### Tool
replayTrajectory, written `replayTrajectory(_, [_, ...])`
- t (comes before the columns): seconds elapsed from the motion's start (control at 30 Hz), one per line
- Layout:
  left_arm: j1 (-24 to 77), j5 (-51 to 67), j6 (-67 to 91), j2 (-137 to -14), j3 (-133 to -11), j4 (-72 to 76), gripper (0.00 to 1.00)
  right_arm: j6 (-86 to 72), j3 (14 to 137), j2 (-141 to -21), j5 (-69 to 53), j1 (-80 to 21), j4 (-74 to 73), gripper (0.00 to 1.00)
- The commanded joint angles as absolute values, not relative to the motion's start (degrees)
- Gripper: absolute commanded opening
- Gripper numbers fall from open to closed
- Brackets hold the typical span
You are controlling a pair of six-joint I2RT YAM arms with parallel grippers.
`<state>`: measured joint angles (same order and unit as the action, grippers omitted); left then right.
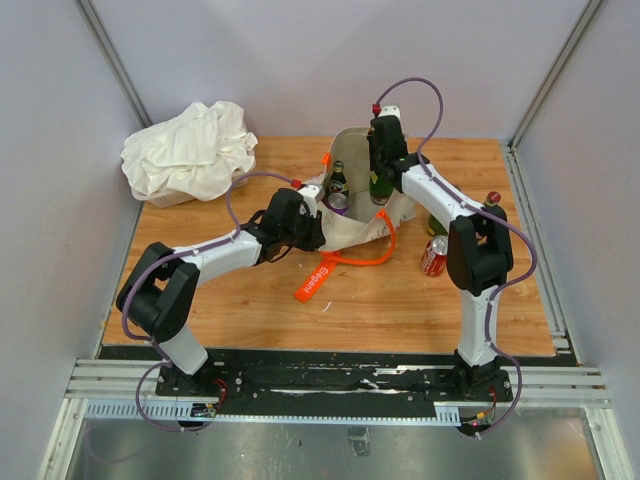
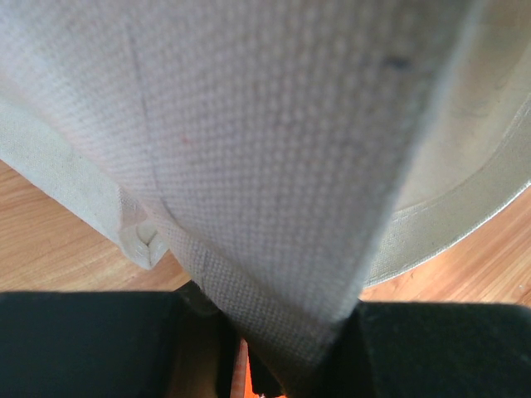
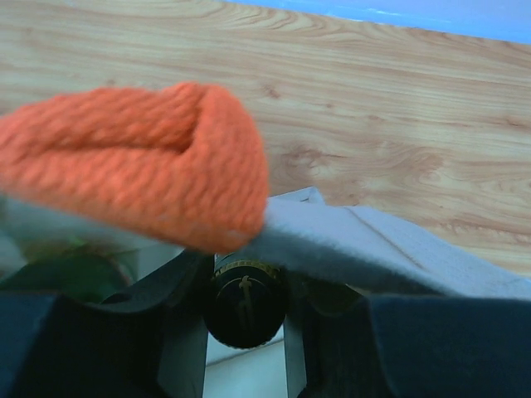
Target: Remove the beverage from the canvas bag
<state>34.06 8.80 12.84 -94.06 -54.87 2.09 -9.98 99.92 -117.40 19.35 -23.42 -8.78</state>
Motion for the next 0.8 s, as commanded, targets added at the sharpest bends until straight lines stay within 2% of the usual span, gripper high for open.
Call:
replayTrajectory(0.0, [34.9,9.2,11.2,-96.0,-55.2,-1.3,0.11,-7.9,101.2,-109.5,9.7,-22.7,-7.1,0.01])
replayTrajectory(0.37, [35.0,9.4,10.9,-95.8,-54.9,-1.1,0.11,-4.4,107.1,-98.2,1.8,-23.6,-12.0,0.01])
replayTrajectory(0.77, [35.0,9.8,10.2,-95.8,-55.4,-1.3,0.11,0.5,99.6,-75.9,6.4,-24.7,-15.9,0.01])
